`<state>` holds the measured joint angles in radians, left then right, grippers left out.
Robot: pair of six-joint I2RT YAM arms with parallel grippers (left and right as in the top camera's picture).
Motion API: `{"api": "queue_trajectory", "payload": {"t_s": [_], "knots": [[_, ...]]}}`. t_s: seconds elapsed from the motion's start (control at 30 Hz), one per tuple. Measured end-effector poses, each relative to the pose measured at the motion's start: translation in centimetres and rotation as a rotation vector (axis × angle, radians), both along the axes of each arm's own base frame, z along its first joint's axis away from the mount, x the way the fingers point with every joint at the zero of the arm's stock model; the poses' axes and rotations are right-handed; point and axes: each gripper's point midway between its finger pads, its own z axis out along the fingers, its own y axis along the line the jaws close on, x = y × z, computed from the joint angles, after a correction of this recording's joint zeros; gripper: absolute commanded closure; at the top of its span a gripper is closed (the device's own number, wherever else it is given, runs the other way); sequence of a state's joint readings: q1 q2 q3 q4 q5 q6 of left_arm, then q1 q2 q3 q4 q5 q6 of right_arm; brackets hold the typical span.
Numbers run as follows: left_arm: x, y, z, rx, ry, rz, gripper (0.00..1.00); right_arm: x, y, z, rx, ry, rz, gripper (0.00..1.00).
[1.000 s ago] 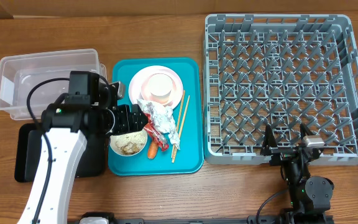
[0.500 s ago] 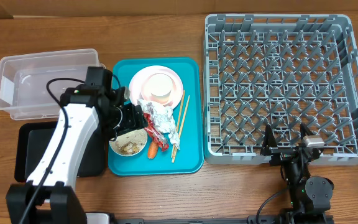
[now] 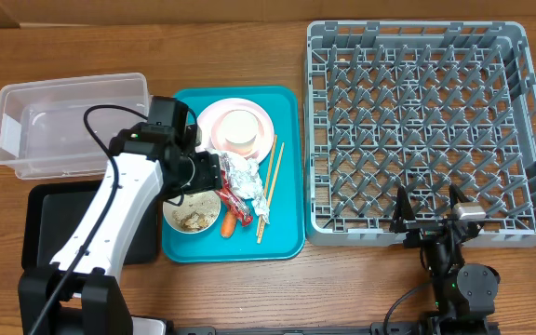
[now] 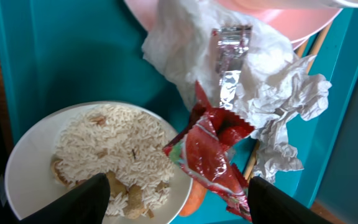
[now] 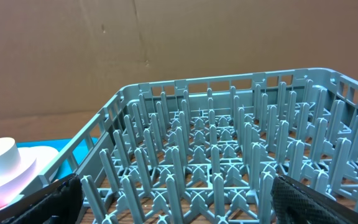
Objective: Sort waste into correct bins and load items into the dishwasher
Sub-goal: 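Reach the left gripper to the red snack wrapper and grasp it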
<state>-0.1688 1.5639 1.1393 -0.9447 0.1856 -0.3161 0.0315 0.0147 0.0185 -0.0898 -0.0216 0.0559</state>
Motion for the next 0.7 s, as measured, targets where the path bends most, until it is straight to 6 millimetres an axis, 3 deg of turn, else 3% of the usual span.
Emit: {"api": "queue_trajectory", "payload": {"t_s": [0.2,0.7], "knots": [[-0.2,-1.6,-0.2,0.024,-0.009,-0.058,0.25,0.0,0.0,0.0,0.000,0.000,0.000,0.00],[0.4,-1.1,-0.3,0.080,-0.037,-0.036,0.22,0.0,0.0,0.0,0.000,0.000,0.000,0.00]]}}
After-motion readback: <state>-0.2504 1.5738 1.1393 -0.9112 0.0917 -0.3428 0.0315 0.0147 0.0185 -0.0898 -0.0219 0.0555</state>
